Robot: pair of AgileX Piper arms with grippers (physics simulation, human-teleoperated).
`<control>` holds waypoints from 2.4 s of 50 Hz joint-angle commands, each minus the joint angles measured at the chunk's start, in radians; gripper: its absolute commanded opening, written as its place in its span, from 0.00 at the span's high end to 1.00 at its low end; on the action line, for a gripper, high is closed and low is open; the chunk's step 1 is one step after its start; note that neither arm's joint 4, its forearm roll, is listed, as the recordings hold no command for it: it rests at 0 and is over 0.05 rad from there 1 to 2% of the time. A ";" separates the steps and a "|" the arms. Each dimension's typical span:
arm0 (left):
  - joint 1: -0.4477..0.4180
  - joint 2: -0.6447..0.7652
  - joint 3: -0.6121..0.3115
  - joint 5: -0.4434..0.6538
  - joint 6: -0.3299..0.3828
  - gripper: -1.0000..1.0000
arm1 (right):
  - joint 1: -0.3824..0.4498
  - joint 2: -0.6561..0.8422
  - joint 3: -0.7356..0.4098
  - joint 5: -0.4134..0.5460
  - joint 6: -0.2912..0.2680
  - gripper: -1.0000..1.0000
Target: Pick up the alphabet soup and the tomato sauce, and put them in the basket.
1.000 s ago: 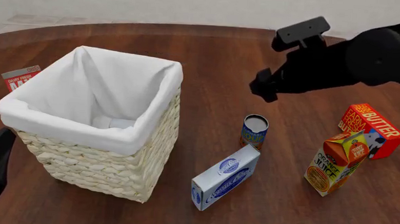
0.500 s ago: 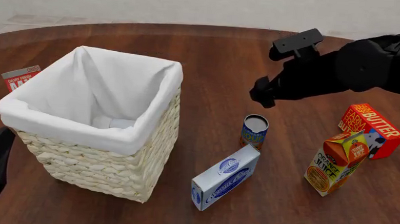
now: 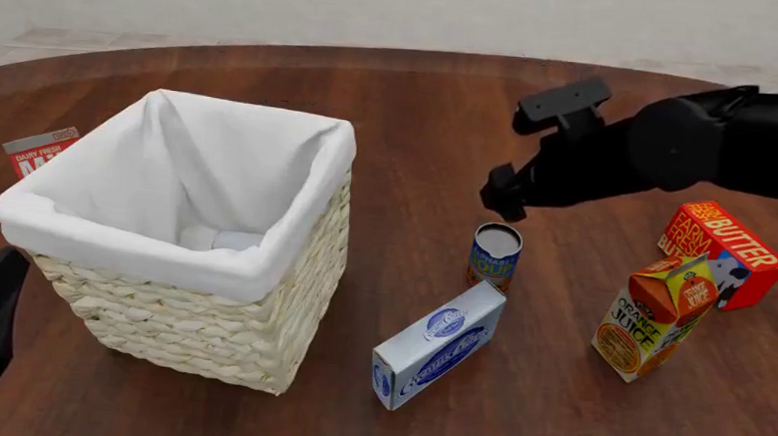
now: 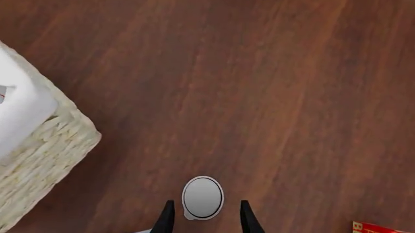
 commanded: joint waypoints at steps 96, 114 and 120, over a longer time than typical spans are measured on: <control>0.007 0.000 0.000 -0.003 -0.014 0.00 | 0.011 0.135 0.022 -0.080 0.007 0.00; 0.007 0.000 0.000 -0.003 -0.013 0.00 | -0.003 0.123 0.075 -0.109 0.002 0.00; 0.007 0.000 0.000 -0.003 -0.013 0.00 | 0.000 0.126 0.081 -0.115 0.006 0.00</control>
